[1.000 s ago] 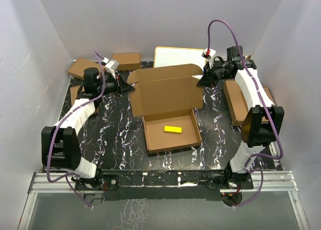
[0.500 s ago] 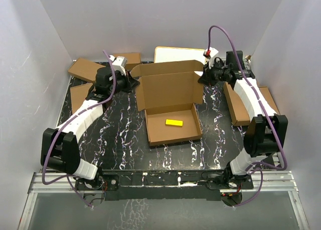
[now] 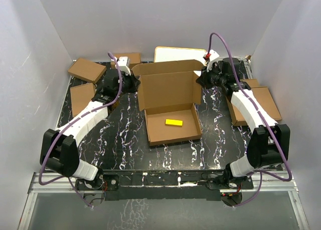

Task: Fold the paper box

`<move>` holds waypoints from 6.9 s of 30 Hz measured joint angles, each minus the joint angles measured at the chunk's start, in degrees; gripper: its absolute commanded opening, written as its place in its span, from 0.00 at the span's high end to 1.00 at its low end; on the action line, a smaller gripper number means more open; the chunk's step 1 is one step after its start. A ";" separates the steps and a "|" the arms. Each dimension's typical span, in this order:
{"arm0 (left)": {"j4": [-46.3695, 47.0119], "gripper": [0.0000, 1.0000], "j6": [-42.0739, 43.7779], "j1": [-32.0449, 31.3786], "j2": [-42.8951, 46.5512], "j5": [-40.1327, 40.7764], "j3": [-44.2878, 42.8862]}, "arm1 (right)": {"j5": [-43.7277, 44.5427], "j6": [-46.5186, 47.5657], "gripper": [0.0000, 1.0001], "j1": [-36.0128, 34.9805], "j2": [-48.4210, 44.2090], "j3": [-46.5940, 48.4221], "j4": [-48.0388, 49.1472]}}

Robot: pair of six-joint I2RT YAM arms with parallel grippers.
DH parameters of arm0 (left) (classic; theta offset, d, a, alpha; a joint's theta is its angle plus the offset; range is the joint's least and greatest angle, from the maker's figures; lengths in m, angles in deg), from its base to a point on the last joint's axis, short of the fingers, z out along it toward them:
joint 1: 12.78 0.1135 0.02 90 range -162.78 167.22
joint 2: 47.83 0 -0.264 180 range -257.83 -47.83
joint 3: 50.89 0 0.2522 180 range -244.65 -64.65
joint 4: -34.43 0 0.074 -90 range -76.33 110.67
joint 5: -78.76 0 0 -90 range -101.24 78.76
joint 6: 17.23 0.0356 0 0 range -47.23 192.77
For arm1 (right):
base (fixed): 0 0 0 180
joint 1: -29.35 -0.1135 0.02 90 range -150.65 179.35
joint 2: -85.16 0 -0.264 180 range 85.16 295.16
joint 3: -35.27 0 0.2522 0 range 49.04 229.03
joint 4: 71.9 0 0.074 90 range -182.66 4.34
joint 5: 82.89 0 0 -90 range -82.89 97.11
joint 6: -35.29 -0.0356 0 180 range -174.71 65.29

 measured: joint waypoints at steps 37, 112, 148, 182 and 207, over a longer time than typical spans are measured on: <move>4.04 1.00 6.67 -8.46 -3.87 23.89 -2.67 | 21.55 -9.79 0.92 -8.63 -1.18 -8.98 20.24; 12.57 1.00 -0.55 -20.00 12.92 38.03 16.63 | 34.69 -13.05 0.87 -18.05 -20.57 -33.42 34.34; -1.75 1.00 -13.27 -21.64 14.14 38.16 12.31 | 36.09 -18.43 0.88 -19.43 -24.63 -36.28 31.67; -8.09 0.90 -16.87 -27.06 18.80 35.08 18.69 | 37.35 -9.62 0.87 -23.26 -33.73 -41.90 18.49; -20.39 0.37 -10.97 -28.50 37.03 15.98 19.89 | 34.23 -6.93 0.88 -24.55 -34.82 -42.77 18.43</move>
